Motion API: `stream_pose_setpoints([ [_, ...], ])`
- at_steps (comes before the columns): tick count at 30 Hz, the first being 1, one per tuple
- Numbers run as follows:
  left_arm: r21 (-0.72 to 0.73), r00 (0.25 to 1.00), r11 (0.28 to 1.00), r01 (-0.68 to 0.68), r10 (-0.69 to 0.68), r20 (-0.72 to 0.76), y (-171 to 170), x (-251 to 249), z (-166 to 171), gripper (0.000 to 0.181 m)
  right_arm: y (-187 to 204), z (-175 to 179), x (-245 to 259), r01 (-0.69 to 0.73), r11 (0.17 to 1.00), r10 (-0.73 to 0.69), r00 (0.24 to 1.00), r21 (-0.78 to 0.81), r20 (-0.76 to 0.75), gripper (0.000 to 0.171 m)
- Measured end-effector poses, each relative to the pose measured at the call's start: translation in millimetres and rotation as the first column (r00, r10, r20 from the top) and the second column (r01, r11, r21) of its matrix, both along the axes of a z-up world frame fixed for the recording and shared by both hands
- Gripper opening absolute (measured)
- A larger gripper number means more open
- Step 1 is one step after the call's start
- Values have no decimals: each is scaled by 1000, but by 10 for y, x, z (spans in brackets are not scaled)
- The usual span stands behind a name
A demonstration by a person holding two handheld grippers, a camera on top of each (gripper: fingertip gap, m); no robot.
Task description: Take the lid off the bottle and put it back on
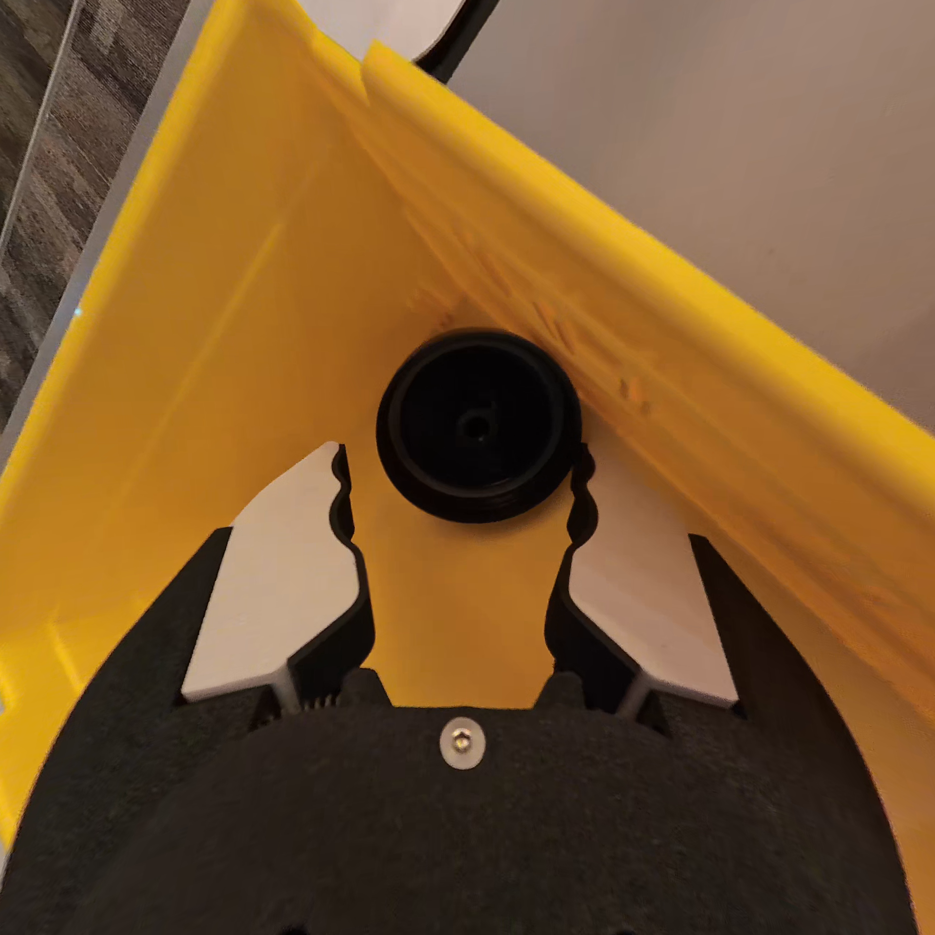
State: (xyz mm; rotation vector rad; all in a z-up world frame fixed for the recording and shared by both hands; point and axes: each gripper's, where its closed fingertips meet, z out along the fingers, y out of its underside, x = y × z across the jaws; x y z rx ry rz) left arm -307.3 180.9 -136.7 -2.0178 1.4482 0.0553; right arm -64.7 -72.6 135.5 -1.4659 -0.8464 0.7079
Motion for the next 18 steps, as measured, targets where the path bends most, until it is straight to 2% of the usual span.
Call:
stream_pose_setpoints([
  [4, -33, 1000, 999, -6, 6, 20, -10, 62, -28, 74, 15, 7, 17, 12, 1000, -12, 1000, 10, 2, 85],
  [8, 12, 999, 999, -35, 35, -20, 37, -11, 4, 74, 49, -46, 20, 24, 1000, -24, 999, 3, 31, 85],
  [11, 69, 998, 996, -61, 62, -4, 65, -95, 145, 73, 71, -74, -3, 22, 1000, -22, 999, -3, 36, 85],
  [14, 111, 992, 990, -88, 76, 102, 36, -144, 479, 74, 97, -93, -57, 17, 1000, -17, 999, 9, 42, 85],
  [18, 115, 950, 992, -47, 9, 312, -237, -86, 1189, 74, 126, -125, -195, 1, 996, -8, 997, 86, 82, 84],
])
